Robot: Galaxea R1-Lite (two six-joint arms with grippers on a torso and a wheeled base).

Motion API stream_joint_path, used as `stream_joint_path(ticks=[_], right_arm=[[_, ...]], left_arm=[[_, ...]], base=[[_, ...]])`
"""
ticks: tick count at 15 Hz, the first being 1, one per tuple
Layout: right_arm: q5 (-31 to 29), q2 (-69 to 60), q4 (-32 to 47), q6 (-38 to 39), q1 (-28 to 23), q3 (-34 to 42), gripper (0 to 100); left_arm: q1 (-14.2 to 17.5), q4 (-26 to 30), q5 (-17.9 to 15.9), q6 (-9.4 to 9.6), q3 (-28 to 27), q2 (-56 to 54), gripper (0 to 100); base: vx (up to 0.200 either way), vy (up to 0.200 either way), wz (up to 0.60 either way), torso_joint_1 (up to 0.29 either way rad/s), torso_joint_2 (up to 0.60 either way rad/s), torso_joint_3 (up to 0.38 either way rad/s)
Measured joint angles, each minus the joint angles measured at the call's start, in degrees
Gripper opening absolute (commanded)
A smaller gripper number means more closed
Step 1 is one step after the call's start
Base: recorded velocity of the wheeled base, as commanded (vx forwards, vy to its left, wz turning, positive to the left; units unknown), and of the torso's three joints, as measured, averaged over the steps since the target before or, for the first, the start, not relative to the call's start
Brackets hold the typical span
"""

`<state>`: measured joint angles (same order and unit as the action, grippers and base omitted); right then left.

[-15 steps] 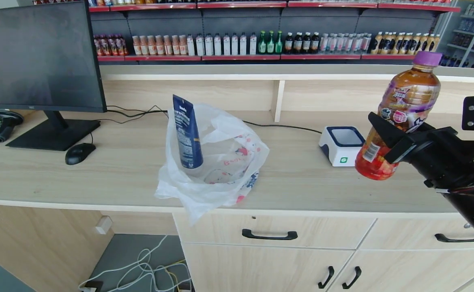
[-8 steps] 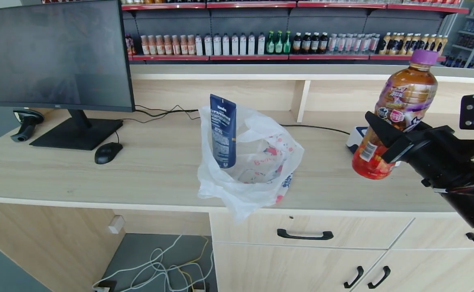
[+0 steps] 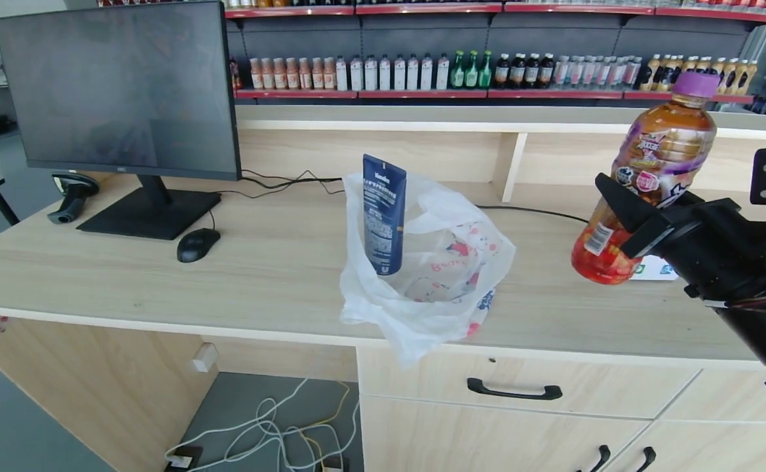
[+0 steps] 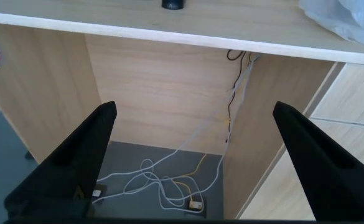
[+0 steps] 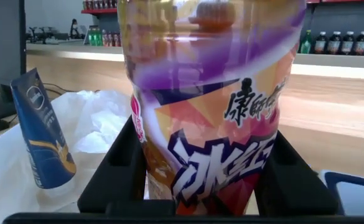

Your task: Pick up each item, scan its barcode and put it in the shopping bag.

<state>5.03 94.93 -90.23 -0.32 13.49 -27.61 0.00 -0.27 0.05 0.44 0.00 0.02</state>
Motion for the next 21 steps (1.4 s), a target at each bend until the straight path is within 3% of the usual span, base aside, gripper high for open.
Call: stream_joint_path(ticks=[3,10,21], right_arm=[[0.07,0.11,0.21,0.0,-0.02,-0.06,0],[0.07,1.23,0.44,0.13,1.06,-0.28,0],[0.13,14.38,0.33,1.29,1.5,-8.74,0]], left_arm=[[0.0,0.02,0.02,0.0,0.0,0.0,100],[0.0,0.02,-0.02,0.0,0.0,0.0,100],[0.0,0.05,0.0,0.1,0.0,0.0,100]], base=[[0.0,0.0,0.6,0.004,0.0,0.001],[0.0,0.0,0.0,0.0,0.0,0.0],[0.0,0.0,0.0,0.0,0.0,0.0]])
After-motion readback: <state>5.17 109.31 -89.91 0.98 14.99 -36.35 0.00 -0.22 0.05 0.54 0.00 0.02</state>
